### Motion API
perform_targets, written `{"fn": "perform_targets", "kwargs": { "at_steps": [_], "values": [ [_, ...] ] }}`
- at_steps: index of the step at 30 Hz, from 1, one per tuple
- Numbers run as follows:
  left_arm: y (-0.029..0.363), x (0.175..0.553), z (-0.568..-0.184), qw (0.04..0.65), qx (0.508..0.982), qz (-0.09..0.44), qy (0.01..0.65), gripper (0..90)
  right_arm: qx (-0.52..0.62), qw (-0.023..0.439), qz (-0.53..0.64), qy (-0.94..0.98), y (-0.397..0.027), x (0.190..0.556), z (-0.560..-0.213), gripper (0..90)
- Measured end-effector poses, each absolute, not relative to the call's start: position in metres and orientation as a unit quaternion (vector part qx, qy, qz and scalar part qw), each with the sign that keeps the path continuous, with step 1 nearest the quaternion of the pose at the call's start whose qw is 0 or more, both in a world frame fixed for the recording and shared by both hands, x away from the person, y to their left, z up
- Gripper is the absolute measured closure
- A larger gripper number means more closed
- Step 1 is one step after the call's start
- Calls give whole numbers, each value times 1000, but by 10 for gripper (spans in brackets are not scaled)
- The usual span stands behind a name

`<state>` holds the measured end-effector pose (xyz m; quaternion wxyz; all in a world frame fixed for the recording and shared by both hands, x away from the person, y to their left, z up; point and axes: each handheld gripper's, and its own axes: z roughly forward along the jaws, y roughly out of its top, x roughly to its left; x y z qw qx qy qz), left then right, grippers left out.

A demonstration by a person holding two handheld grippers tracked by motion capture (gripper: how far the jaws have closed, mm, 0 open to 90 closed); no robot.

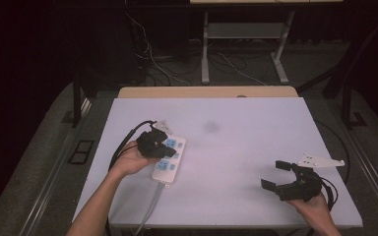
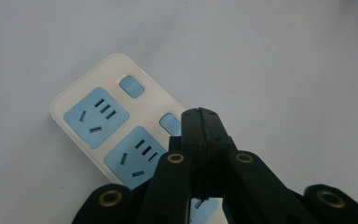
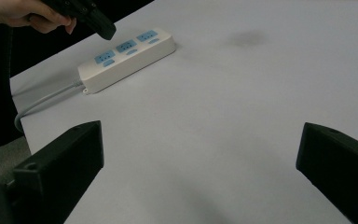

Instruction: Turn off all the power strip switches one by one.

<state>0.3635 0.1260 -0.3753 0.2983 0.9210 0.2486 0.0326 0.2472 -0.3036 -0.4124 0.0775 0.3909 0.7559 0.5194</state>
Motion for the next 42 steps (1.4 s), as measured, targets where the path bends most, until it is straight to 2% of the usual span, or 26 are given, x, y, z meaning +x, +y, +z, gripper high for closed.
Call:
{"fn": "perform_targets", "kwargs": {
  "at_steps": [20,42],
  "values": [
    [127,382,-389,298,915,28,271,896,391,77,518,757,-304,247,-413,4],
    [116,383,-404,296,917,19,268,895,389,75,516,760,-304,247,-413,5]
  ]
}}
